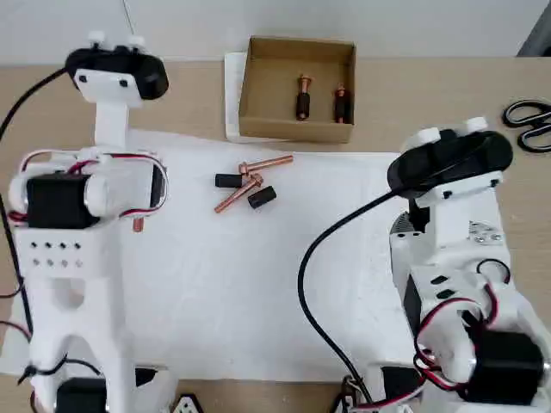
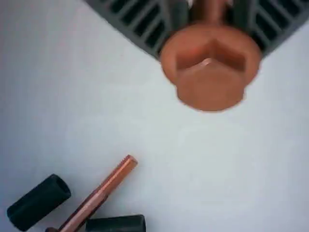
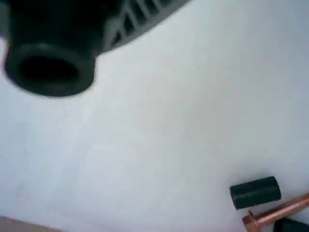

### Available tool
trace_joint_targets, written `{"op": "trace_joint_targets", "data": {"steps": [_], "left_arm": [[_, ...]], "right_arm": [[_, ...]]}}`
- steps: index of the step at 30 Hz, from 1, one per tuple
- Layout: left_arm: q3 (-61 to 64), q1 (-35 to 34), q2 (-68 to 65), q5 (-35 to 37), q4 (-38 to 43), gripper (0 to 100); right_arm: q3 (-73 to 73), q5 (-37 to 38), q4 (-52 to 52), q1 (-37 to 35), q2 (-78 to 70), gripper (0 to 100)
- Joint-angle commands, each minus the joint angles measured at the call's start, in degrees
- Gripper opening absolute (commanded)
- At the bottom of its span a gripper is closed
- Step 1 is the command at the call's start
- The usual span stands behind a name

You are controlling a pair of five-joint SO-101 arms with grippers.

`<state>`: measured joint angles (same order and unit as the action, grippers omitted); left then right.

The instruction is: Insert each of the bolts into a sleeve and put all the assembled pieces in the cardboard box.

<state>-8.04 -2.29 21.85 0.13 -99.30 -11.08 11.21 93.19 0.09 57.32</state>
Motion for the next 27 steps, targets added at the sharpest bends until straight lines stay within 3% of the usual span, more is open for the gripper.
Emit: {"op": "trace_joint_targets", "data": {"steps": [1, 11, 18, 22, 27], "left_arm": [[2.9, -0.1, 5.3, -0.1, 3.8, 1], [19.1, -0.1, 20.1, 0.1, 18.4, 1], [31.1, -0.1, 28.2, 0.4, 29.4, 1], [36.1, 0.6, 30.9, 7.7, 33.8, 1], [37.9, 9.0, 32.0, 19.1, 34.5, 1]], "right_arm": [[-6.0, 0.4, -6.7, -0.3, 4.8, 0.3], [-27.3, -0.5, -20.1, -0.4, 13.3, 0.3], [-37.5, -15.5, -29.5, -3.1, 22.3, 0.3], [-44.3, -15.3, -35.1, -11.8, 26.1, 0.4], [-48.4, -15.3, -38.8, -19.4, 26.7, 0.4]]}}
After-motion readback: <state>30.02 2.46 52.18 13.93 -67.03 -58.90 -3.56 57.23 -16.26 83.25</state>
